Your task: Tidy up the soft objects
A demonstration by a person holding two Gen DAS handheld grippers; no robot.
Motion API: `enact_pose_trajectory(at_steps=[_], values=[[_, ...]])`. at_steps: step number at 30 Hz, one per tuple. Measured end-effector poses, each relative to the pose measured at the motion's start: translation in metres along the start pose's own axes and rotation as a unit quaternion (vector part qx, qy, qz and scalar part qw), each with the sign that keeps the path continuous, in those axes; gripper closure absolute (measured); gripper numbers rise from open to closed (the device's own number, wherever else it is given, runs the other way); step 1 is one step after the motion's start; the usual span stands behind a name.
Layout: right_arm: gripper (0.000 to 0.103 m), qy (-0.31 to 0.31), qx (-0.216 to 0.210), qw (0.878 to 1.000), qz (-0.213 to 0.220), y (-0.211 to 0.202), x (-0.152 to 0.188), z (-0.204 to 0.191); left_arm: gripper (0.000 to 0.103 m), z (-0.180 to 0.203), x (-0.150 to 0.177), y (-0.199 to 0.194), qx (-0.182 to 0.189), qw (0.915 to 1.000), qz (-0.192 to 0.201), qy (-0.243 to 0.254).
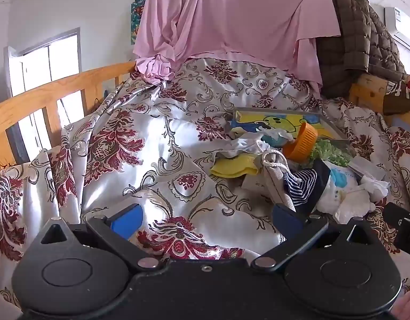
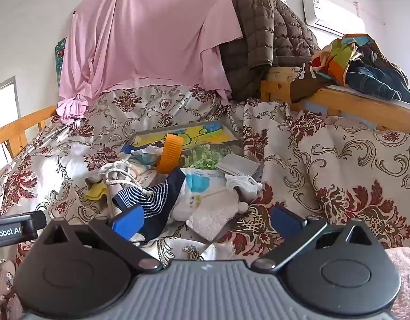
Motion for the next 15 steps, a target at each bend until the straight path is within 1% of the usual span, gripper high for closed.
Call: enact_pose_trajectory(at_steps=[7, 15], values=[[0.000, 0.004, 0.000, 1.000, 0.000, 0.0014, -0.0015, 0.0040, 0.001, -0.0065, 0.0030, -0.0002, 0.004, 0.9999, 0.012, -0.009], [0.000, 0.002, 0.000, 1.000, 0.000, -0.0002, -0.0001, 0.0010, 0.001, -0.0036, 0.0058, -0.0039, 0.004, 0.9999, 0.011, -0.007]])
Point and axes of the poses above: each gripper's, at about its wrist camera, not at the fingertips, and y roughly the way its jaws point, z to its right, x to its underside, the point moved 10 cm from there along y, roughly the way its jaws point, and after that the axes turned 13 degrees about y, right-handed, at the moved point
